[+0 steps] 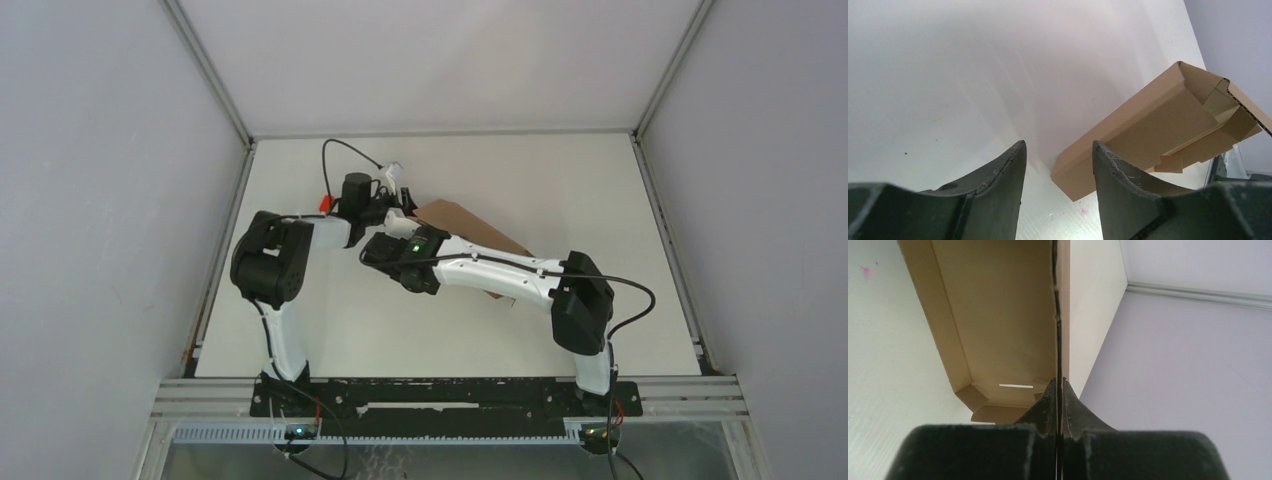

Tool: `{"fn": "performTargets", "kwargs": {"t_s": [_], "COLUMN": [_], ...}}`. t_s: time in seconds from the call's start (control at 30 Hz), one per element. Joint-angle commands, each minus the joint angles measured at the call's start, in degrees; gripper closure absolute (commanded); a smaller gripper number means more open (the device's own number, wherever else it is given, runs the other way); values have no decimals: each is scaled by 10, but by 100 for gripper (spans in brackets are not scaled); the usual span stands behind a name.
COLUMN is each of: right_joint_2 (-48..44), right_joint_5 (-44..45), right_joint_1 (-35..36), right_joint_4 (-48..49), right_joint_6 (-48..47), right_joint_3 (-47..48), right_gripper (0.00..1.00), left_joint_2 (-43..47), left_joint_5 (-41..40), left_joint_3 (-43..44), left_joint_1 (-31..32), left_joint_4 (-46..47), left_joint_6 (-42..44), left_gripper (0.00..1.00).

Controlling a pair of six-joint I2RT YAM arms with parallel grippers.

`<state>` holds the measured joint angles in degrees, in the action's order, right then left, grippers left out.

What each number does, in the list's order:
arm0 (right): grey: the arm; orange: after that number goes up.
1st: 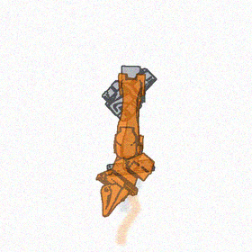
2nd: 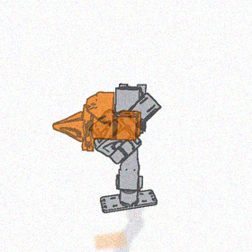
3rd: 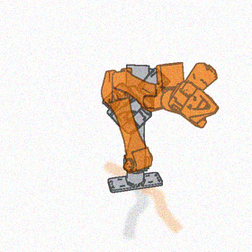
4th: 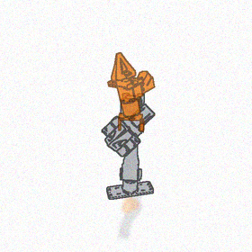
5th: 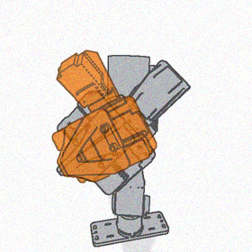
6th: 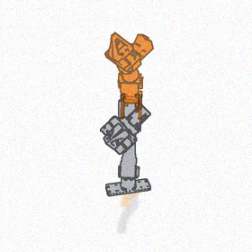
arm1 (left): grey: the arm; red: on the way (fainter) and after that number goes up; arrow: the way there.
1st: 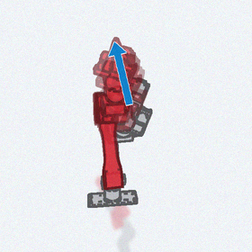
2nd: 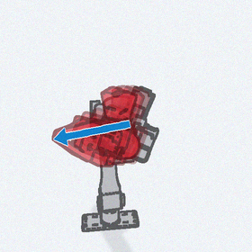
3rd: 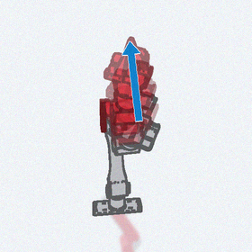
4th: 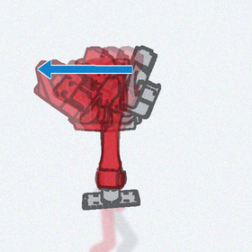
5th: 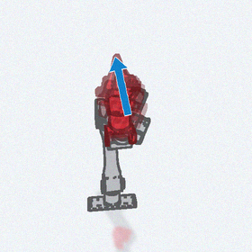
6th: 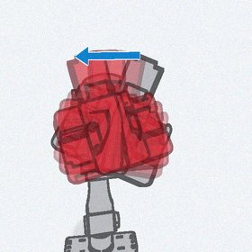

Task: Fold the paper box
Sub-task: Fold the paper box at the center of the board.

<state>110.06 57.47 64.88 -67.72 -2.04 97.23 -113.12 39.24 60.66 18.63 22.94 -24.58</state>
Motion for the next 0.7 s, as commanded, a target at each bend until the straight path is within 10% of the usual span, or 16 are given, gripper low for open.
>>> {"fn": "performTargets", "kwargs": {"t_s": [0.0, 0.67], "right_joint_2": [5, 44], "right_joint_5": [38, 96], "right_joint_1": [13, 41], "right_joint_4": [9, -8], "right_joint_6": [10, 17], "right_joint_3": [9, 30], "right_gripper": [100, 100], "left_joint_2": [20, 10], "left_joint_5": [20, 32], "left_joint_3": [-16, -98], "left_joint_1": [-1, 2], "left_joint_4": [55, 267], "left_joint_6": [-4, -89], "left_gripper": [43, 42]}}
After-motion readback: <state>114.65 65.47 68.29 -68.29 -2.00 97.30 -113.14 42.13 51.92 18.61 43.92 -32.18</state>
